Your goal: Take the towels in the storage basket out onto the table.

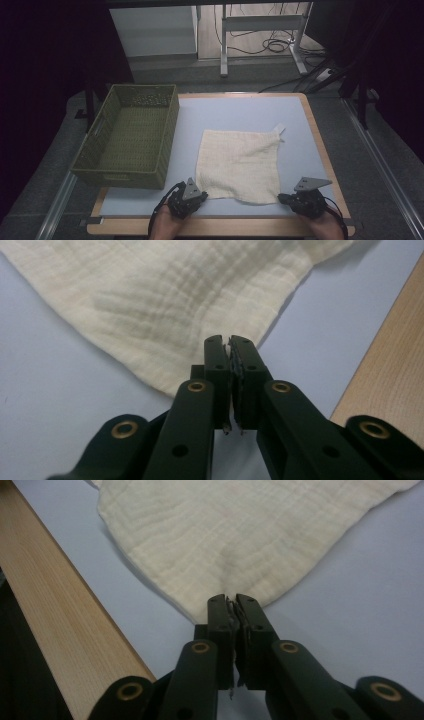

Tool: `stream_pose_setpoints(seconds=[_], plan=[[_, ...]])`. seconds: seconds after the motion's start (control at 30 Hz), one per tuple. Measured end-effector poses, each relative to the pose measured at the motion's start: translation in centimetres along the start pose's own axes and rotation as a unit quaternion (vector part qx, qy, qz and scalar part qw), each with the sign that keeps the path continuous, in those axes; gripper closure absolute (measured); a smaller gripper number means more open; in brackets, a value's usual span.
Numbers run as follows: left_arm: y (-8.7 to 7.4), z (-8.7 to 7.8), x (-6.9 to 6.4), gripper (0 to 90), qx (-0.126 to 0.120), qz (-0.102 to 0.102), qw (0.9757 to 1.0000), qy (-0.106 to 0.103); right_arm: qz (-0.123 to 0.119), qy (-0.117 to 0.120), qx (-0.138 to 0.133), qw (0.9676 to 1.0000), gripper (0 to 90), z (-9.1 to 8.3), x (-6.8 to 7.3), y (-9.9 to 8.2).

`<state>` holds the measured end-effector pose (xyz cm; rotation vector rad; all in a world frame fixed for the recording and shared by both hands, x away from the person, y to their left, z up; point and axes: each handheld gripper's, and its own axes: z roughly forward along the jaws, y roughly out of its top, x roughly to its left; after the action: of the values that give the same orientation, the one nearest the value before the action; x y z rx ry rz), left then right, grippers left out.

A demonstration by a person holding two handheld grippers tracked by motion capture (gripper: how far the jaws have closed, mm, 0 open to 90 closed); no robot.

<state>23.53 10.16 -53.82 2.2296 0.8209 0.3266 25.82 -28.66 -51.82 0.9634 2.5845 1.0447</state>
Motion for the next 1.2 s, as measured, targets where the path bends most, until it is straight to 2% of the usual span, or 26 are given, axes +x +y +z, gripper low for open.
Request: stream_pose_setpoints(seconds=[0.03, 0.1, 0.13, 0.23, 0.33, 0.4, 0.43, 0.47, 0.53, 0.57, 0.6, 0.63, 0.67, 0.77, 0.97, 1.03, 1.2], plan=[[-0.1, -0.2, 0.1, 87.8, 0.002, 0.000, 1.0000, -0.003, -0.009, -0.011, 0.007, 0.9999, 86.9, -0.3, 0.3, -0.1], [-0.3, -0.8, 0.3, 87.7, 0.000, -0.004, 1.0000, -0.002, -0.012, -0.013, 0.006, 0.9998, 86.8, -0.8, 0.5, -0.3], [-0.5, -1.1, 0.4, 87.7, -0.003, -0.010, 0.9999, -0.010, -0.012, -0.013, 0.006, 0.9998, 86.8, -0.8, 0.5, -0.3], [-0.8, -1.7, 0.1, 87.4, 0.000, -0.010, 0.9996, -0.027, -0.003, -0.001, 0.004, 1.0000, 86.8, -1.5, 1.0, -1.3], [-1.2, -1.9, -0.6, 87.5, 0.011, -0.005, 0.9991, -0.041, -0.003, 0.002, 0.006, 1.0000, 86.8, -1.7, 1.5, -1.6], [-1.5, -2.0, -0.7, 87.0, 0.008, -0.007, 0.9988, -0.047, -0.006, 0.008, 0.007, 0.9999, 86.3, -2.0, 1.9, -1.8], [-1.6, -2.1, -0.6, 85.0, 0.003, -0.010, 0.9988, -0.048, -0.007, 0.009, 0.004, 0.9999, 85.5, -2.2, 1.9, -1.9], [-1.6, -2.3, -0.4, 79.0, -0.007, -0.017, 0.9988, -0.046, -0.004, 0.011, 0.000, 0.9999, 84.1, -2.4, 1.9, -1.8], [-1.4, -2.6, 0.1, 72.1, -0.015, -0.028, 0.9986, -0.042, 0.001, 0.007, -0.008, 0.9999, 80.3, -2.8, 1.4, -1.6], [-1.0, -2.7, 0.6, 64.5, -0.021, -0.035, 0.9985, -0.037, 0.009, 0.000, -0.015, 0.9998, 77.7, -3.1, 0.8, -1.3], [-1.0, -2.7, 0.6, 61.7, -0.021, -0.035, 0.9985, -0.037, 0.009, 0.000, -0.015, 0.9998, 77.7, -3.1, 0.8, -1.3], [-0.7, -2.5, 0.9, 57.8, -0.022, -0.037, 0.9986, -0.032, 0.013, -0.005, -0.024, 0.9996, 75.9, -3.2, 0.1, -0.9], [-0.5, -2.3, 1.1, 57.8, -0.022, -0.039, 0.9986, -0.028, 0.013, -0.005, -0.024, 0.9996, 75.9, -3.2, 0.1, -0.9], [0.3, -1.3, 2.0, 49.6, -0.022, -0.049, 0.9983, -0.025, 0.021, -0.014, -0.023, 0.9994, 73.1, -2.8, -1.1, -0.3], [1.8, 0.8, 3.7, 40.5, -0.015, -0.057, 0.9982, -0.013, 0.028, -0.023, -0.017, 0.9992, 69.9, -1.2, -2.9, 0.9], [2.5, 1.7, 4.4, 37.9, -0.011, -0.053, 0.9985, 0.002, 0.034, -0.028, -0.014, 0.9989, 68.5, -0.5, -3.9, 1.5], [3.4, 2.6, 5.5, 34.5, -0.010, -0.055, 0.9982, 0.019, 0.044, -0.034, -0.011, 0.9984, 67.1, 0.3, -5.2, 2.3]])
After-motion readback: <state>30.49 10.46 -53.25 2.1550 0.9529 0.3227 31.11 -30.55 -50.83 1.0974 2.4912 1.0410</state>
